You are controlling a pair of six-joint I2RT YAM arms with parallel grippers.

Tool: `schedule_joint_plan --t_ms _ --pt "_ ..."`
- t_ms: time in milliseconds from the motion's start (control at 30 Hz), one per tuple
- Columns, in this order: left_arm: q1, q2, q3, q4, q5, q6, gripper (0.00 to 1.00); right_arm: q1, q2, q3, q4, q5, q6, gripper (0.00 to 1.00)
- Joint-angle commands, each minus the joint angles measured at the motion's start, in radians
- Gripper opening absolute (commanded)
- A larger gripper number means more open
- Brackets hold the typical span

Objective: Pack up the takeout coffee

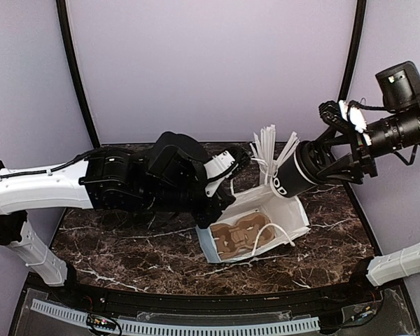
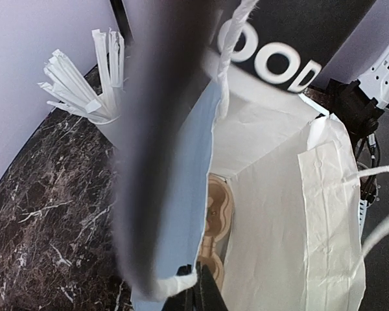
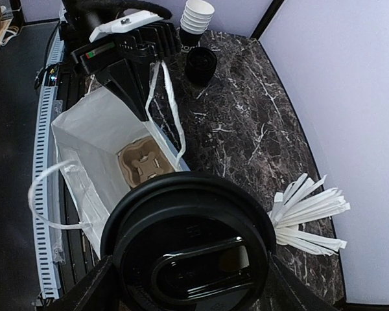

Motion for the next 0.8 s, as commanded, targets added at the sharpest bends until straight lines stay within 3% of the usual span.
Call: schedule_joint_plan --t_ms 0,433,767 --pt "-0.007 0.011 0.022 0.026 0.077 -0.021 0.00 0.001 0.037 -0.022 0.022 -0.066 -0.009 0.49" --pt "0.016 0.042 0.073 -0.018 0.069 -0.091 0.00 0.100 0.056 0.000 -0.010 -0.004 -0.029 0.48" --pt "0.043 0.063 0.090 -0.023 0.096 -0.122 0.00 0.169 0.058 -0.090 0.029 0.111 -0.062 0.47"
